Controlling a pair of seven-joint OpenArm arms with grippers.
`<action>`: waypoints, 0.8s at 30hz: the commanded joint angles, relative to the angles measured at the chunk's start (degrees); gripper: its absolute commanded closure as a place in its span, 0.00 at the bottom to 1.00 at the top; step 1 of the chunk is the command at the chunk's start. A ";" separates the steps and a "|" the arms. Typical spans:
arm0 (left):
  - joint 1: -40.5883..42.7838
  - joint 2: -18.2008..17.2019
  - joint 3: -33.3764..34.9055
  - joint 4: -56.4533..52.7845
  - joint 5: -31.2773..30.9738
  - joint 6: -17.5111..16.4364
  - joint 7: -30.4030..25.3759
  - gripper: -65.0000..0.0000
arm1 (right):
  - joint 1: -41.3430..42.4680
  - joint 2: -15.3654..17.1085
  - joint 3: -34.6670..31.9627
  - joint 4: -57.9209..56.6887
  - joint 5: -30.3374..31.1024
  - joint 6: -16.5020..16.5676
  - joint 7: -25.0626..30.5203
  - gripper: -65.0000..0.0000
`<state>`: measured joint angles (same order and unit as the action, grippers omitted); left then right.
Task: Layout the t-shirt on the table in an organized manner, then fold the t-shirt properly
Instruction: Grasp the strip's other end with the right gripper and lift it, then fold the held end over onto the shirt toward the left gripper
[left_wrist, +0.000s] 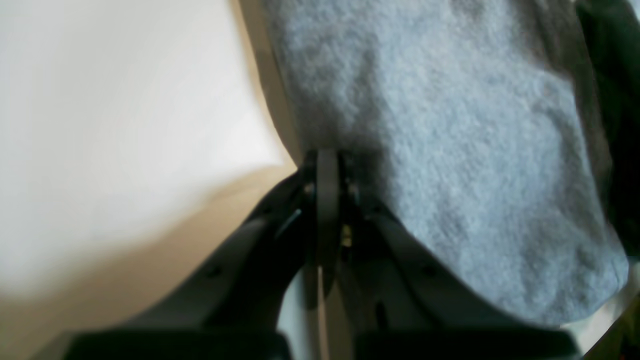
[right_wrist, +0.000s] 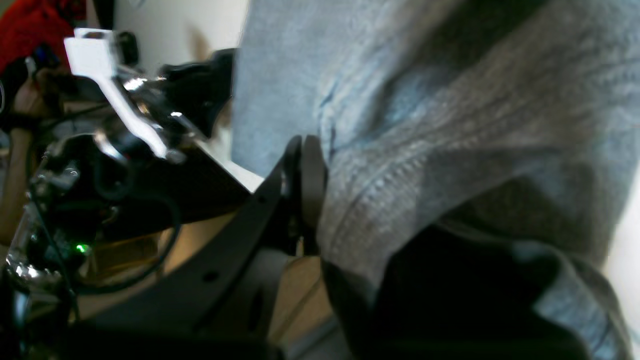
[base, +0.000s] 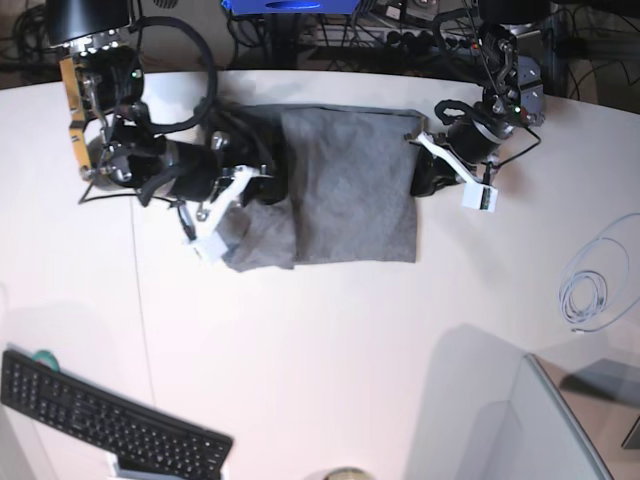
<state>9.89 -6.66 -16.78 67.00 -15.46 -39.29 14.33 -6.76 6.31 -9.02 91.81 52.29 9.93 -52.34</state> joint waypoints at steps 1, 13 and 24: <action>-0.18 -0.16 -0.06 1.00 -1.02 -0.71 -1.36 1.00 | 0.30 -0.11 -1.40 2.21 1.91 -0.48 1.74 0.99; -0.09 -0.33 -0.06 1.09 -1.02 -0.71 -1.27 1.00 | 3.56 -0.11 -17.58 3.97 1.82 -12.09 12.20 1.00; 0.35 -0.25 -0.06 2.76 -1.02 -0.71 -1.27 1.00 | 8.04 -1.60 -23.82 -3.24 1.82 -15.16 17.48 1.00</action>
<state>10.79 -6.59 -16.78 68.55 -15.44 -39.29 14.33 0.12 5.52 -32.97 87.48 53.06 -5.65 -35.94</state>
